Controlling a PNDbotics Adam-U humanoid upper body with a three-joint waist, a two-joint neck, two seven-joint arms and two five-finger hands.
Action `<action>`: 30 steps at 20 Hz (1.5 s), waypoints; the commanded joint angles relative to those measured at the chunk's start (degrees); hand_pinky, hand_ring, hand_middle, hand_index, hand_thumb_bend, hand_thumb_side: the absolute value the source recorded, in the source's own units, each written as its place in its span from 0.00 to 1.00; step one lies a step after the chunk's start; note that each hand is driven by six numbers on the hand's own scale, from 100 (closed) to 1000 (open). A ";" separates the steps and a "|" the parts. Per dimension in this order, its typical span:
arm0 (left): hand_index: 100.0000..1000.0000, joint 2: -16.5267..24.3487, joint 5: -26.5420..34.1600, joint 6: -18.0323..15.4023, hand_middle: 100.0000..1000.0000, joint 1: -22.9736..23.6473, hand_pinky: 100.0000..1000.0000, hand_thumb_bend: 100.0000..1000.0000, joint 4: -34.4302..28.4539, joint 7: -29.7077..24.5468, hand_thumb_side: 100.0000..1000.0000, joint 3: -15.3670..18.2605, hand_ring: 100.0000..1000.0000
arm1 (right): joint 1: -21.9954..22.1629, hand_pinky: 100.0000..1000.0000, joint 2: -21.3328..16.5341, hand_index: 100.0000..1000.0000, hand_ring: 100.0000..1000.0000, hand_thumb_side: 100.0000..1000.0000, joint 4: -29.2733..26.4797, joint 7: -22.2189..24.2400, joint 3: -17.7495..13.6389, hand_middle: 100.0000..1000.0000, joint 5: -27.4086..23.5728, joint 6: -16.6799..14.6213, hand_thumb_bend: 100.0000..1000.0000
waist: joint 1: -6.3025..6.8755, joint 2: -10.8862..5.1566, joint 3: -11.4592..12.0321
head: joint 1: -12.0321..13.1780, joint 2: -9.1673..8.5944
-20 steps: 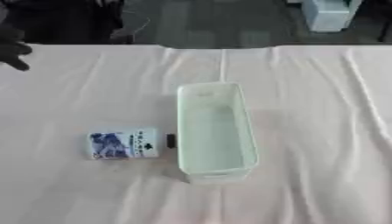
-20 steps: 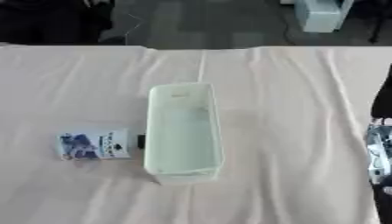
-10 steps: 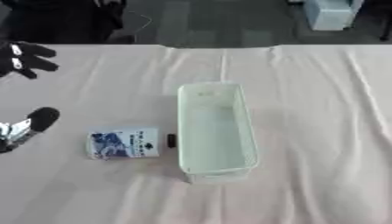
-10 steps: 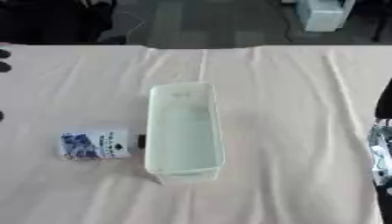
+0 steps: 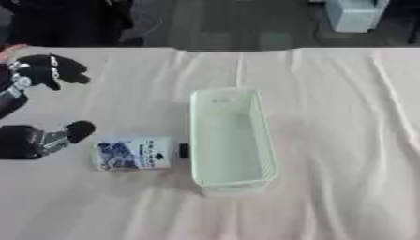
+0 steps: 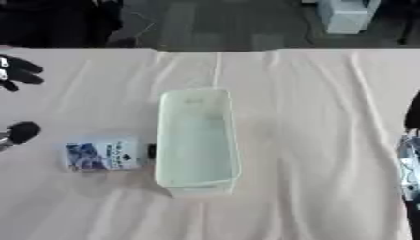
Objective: Pick up objects on the table and place them in the box.
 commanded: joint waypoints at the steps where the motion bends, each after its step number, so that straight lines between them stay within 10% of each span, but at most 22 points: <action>1: 0.78 2.34 -1.13 0.40 0.79 -1.99 0.64 0.45 -0.83 -2.41 0.84 -0.65 0.75 | -0.92 0.06 -1.33 0.48 0.24 1.00 -0.76 6.04 -0.09 0.35 -0.17 -5.64 0.00 | 0.05 -0.35 -0.13 | 0.77 -0.02; 13: 0.80 2.47 -3.18 -0.26 0.81 -7.00 0.71 0.46 -0.83 -9.35 0.84 -3.95 0.76 | -1.54 0.06 -1.57 0.48 0.24 1.00 -0.76 6.46 0.30 0.35 -0.98 -5.02 0.00 | 0.34 -0.22 -0.80 | 1.41 -0.02; 18: 0.80 2.58 -4.50 1.49 0.81 -8.86 0.75 0.72 -0.83 -15.39 0.58 -4.81 0.77 | -1.67 0.06 -1.68 0.48 0.24 1.00 -0.76 6.62 0.44 0.35 -1.21 -4.81 0.00 | 0.45 -0.22 -1.00 | 1.47 -0.02; 30: 0.84 2.77 -6.34 5.61 0.81 -11.75 0.77 0.79 -0.83 -27.02 0.46 -5.70 0.76 | -2.18 0.06 -1.75 0.48 0.24 1.00 -0.76 6.76 0.61 0.35 -1.68 -4.34 0.00 | 0.60 -0.03 -1.42 | 1.78 -0.02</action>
